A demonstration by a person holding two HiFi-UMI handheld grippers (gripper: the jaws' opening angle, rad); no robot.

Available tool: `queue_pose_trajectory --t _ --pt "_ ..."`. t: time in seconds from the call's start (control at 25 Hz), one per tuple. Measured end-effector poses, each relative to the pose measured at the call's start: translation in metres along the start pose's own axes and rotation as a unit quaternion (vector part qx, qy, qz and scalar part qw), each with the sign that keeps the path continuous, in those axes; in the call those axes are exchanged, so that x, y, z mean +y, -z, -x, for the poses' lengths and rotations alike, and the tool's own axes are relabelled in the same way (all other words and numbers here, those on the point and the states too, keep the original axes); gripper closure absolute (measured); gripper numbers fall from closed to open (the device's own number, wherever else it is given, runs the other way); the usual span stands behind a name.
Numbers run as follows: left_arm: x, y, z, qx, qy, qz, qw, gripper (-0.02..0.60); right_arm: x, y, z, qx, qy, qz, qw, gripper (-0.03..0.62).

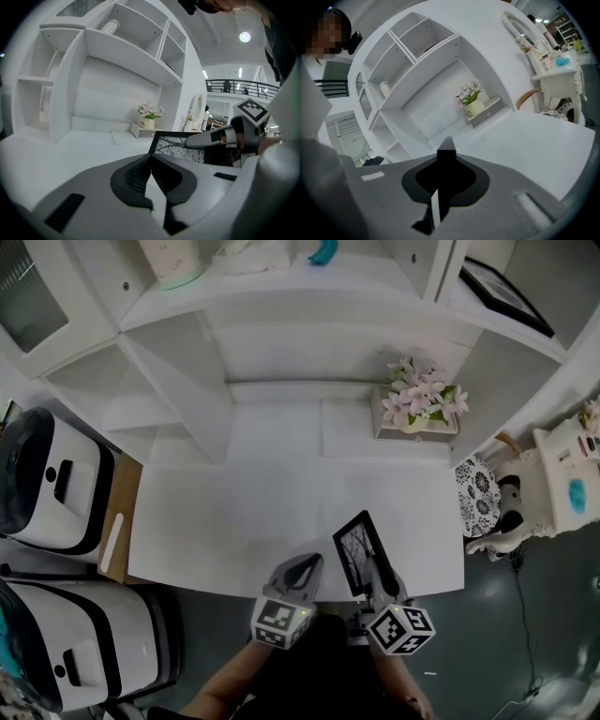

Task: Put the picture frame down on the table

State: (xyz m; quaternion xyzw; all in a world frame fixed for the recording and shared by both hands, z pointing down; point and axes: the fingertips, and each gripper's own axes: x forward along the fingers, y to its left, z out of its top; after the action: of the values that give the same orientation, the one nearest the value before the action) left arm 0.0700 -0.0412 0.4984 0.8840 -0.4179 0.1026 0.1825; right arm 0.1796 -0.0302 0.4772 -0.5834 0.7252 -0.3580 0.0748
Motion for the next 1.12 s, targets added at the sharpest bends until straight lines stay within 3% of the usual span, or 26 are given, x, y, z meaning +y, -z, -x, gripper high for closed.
queue_pose_trajectory --t 0.76,1.12 --pt "0.093 -0.025 -0.021 -0.007 -0.049 -0.001 0.9988 0.569 0.018 -0.014 -0.101 0.023 -0.034 -0.133 0.990 0.580" --pt "0.133 -0.037 -0.044 -0.026 -0.077 0.024 0.9964 0.569 0.025 -0.023 -0.140 0.017 -0.041 -0.148 0.988 0.580"
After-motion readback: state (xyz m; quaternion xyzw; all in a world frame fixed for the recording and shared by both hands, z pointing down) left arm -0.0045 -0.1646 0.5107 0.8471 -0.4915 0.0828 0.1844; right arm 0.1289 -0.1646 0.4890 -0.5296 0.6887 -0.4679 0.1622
